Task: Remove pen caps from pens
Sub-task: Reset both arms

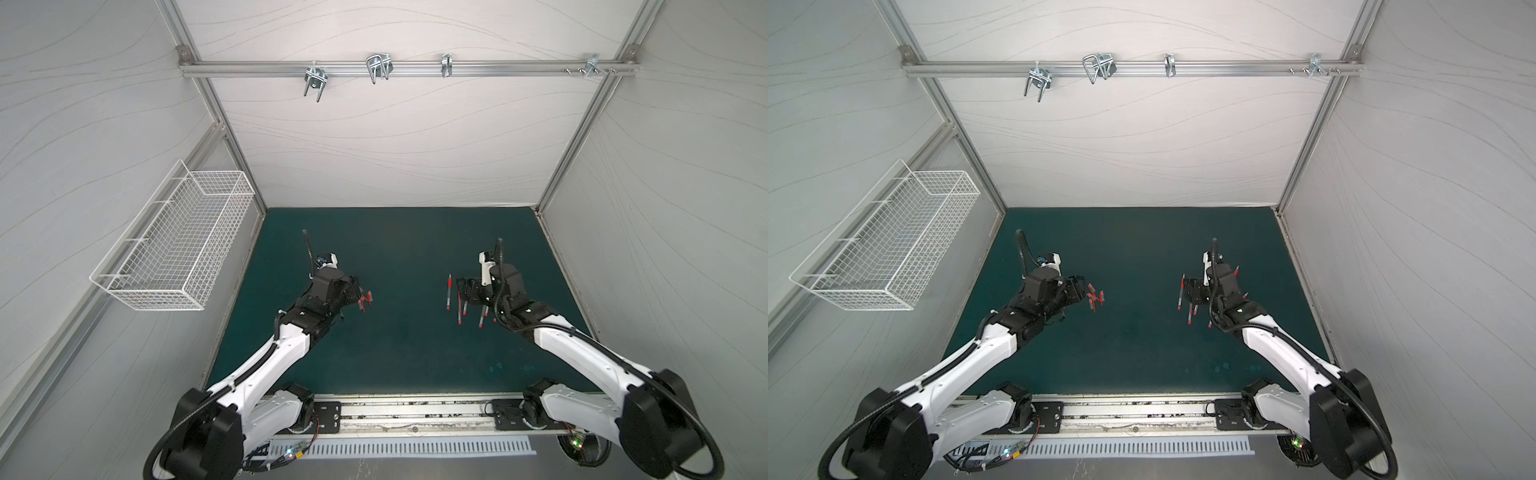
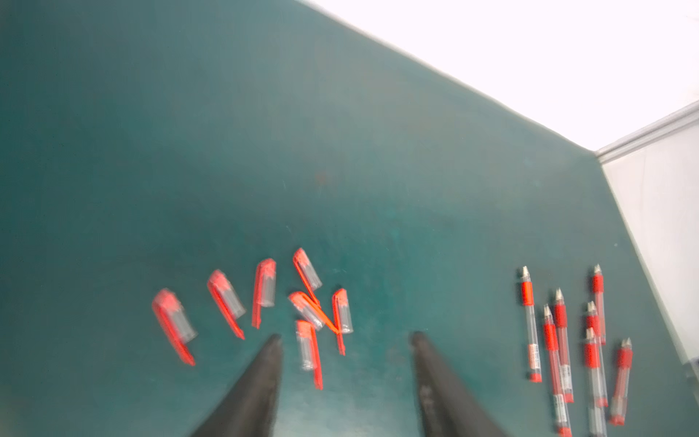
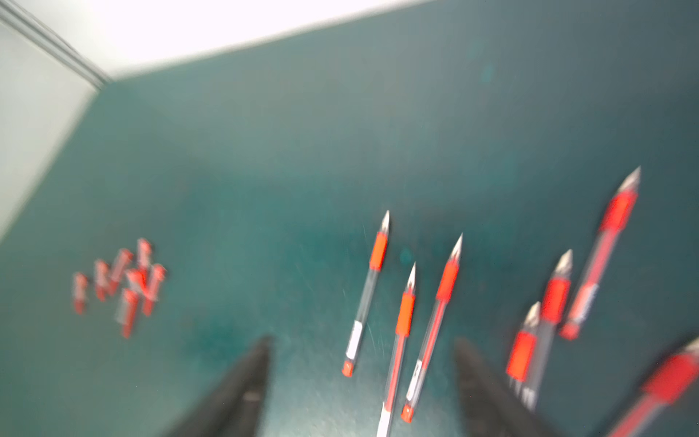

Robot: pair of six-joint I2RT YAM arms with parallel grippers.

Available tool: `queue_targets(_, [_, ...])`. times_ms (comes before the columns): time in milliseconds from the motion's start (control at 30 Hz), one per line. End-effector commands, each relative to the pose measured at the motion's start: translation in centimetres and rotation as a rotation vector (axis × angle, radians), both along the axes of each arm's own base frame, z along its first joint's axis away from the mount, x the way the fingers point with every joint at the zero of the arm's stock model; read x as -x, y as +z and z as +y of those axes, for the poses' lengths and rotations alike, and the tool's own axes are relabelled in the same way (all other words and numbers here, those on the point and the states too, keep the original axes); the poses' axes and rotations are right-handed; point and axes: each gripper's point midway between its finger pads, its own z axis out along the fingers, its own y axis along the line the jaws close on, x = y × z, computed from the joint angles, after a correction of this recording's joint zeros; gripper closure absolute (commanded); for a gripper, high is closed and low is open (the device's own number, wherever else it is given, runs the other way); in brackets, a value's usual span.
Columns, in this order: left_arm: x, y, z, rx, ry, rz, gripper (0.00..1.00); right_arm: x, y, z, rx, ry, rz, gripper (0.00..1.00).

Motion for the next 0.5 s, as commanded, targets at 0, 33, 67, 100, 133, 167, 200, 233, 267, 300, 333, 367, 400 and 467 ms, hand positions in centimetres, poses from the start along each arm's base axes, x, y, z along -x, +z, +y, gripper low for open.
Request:
queue_targets(0, [-0.3,5.3,2.5,-0.077,0.078,-0.222,0.01,-0.6,4.3,-1.4,0.034,-0.041,-0.151,0.01])
queue_targets(33, [0.0,6.5,3.2,-0.097,0.101,-0.27,0.01,-0.8,5.3,-1.9,0.054,-0.05,-0.181,0.01])
queue_targets(67, [0.2,7.5,3.6,-0.12,0.11,-0.323,0.01,-1.1,6.2,-2.4,0.067,-0.067,-0.215,0.01])
queue_targets(100, [0.2,8.4,3.9,-0.136,0.12,-0.376,0.01,-1.4,6.7,-2.8,0.076,-0.074,-0.243,0.01])
queue_targets(133, [0.1,9.0,4.3,-0.163,0.137,-0.419,0.01,-1.7,7.2,-3.0,0.086,-0.071,-0.277,0.01])
queue_targets(167, [0.0,9.4,4.9,-0.196,0.163,-0.443,0.01,-1.9,7.4,-3.4,0.103,-0.074,-0.314,0.01])
queue_targets(200, [-0.1,9.5,5.3,-0.243,0.18,-0.449,0.01,-2.1,7.6,-3.8,0.121,-0.082,-0.347,0.01])
queue_targets(233, [-0.4,9.3,6.1,-0.3,0.214,-0.443,0.01,-2.3,7.6,-4.1,0.155,-0.08,-0.388,0.01])
queue_targets(267, [-0.7,8.8,7.0,-0.364,0.253,-0.428,0.01,-2.5,7.3,-4.4,0.209,-0.072,-0.436,0.01])
queue_targets(300, [-1.1,8.3,7.6,-0.419,0.274,-0.413,0.01,-2.5,6.8,-4.8,0.255,-0.071,-0.471,0.01])
queue_targets(333, [-1.7,7.5,8.3,-0.466,0.285,-0.394,0.01,-2.6,6.2,-5.4,0.308,-0.081,-0.503,0.01])
queue_targets(367, [-2.3,6.3,8.8,-0.496,0.279,-0.364,0.01,-2.8,5.7,-6.1,0.332,-0.096,-0.522,0.01])
queue_targets(400, [-2.8,5.4,9.3,-0.51,0.279,-0.336,0.01,-2.9,4.8,-6.9,0.337,-0.107,-0.512,0.01])
queue_targets(467, [-3.6,2.9,10.7,-0.498,0.297,-0.269,0.01,-3.3,2.9,-8.6,0.289,-0.135,-0.46,0.01])
